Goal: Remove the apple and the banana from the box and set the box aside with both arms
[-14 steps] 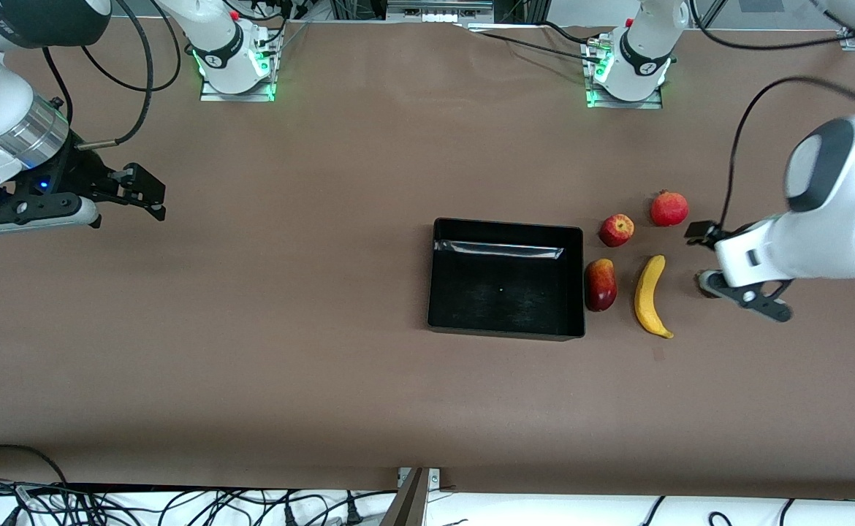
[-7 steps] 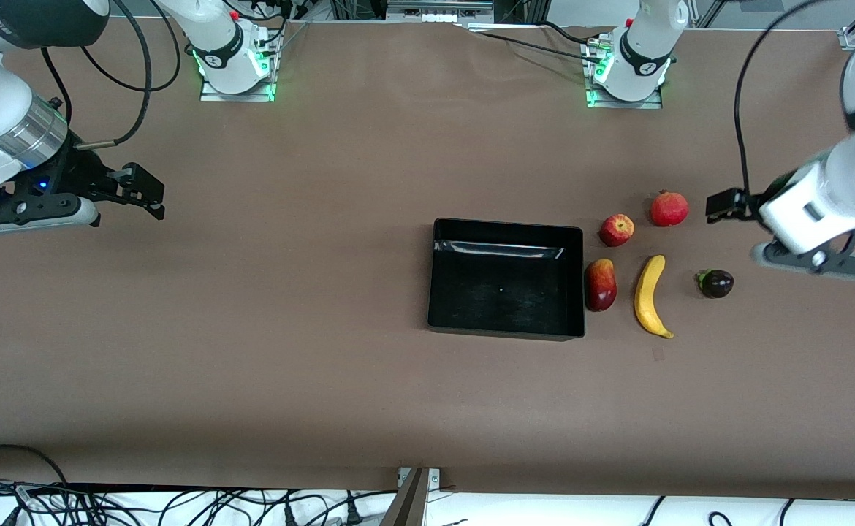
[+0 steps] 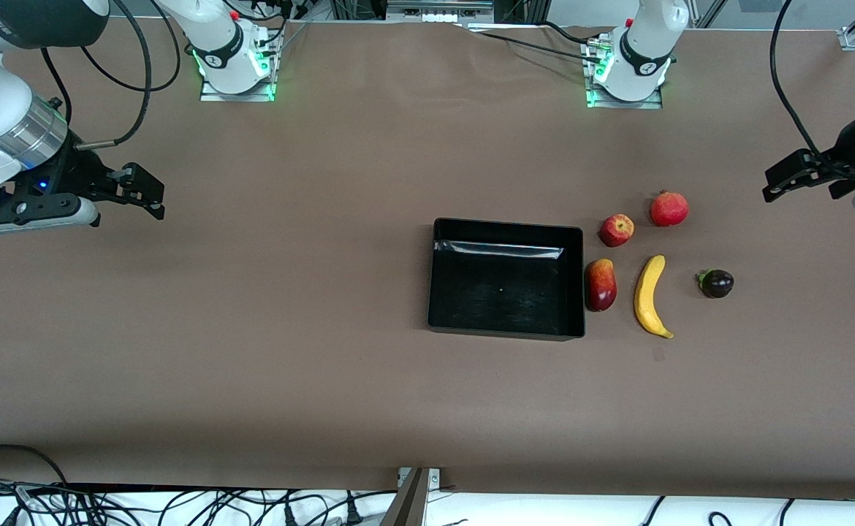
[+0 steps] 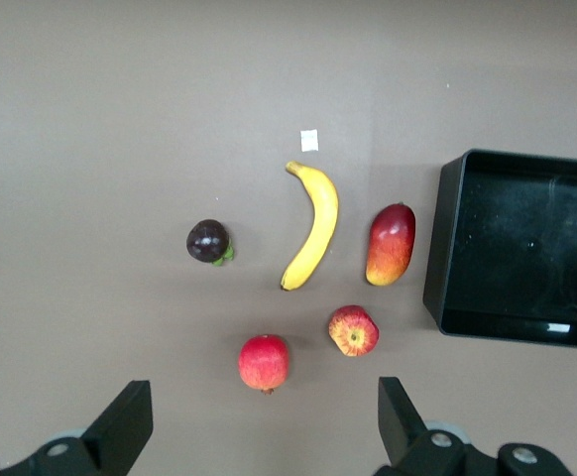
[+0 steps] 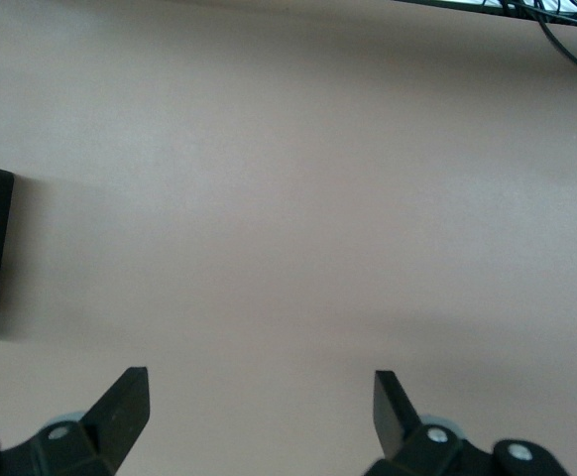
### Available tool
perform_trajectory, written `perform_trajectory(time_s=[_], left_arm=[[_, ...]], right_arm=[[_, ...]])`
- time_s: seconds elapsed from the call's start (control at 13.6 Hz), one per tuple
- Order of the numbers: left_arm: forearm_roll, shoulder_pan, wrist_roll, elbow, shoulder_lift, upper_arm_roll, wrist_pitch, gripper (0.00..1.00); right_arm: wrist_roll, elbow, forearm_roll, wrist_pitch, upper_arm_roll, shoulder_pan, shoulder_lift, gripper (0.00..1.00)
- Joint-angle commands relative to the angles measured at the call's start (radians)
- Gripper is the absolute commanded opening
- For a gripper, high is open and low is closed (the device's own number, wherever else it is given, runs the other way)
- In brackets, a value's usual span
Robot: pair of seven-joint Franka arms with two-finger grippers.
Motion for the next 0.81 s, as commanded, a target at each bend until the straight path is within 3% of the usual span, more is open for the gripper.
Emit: perform_trajectory(time_s=[0.0, 0.74], left_arm=[[-0.019, -0.007, 0.023, -0.013, -0.019, 0.005, -0.011, 1.0], [-0.019, -0.007, 0.029, -0.009, -0.019, 0.005, -0.014, 1.0]], right_arm=[[0.01, 0.005, -0.003, -0.012, -0.003, 0.003, -0.002, 1.0], [0.009, 0.008, 0.017, 0.017, -0.001, 0.0, 0.022, 1.0]])
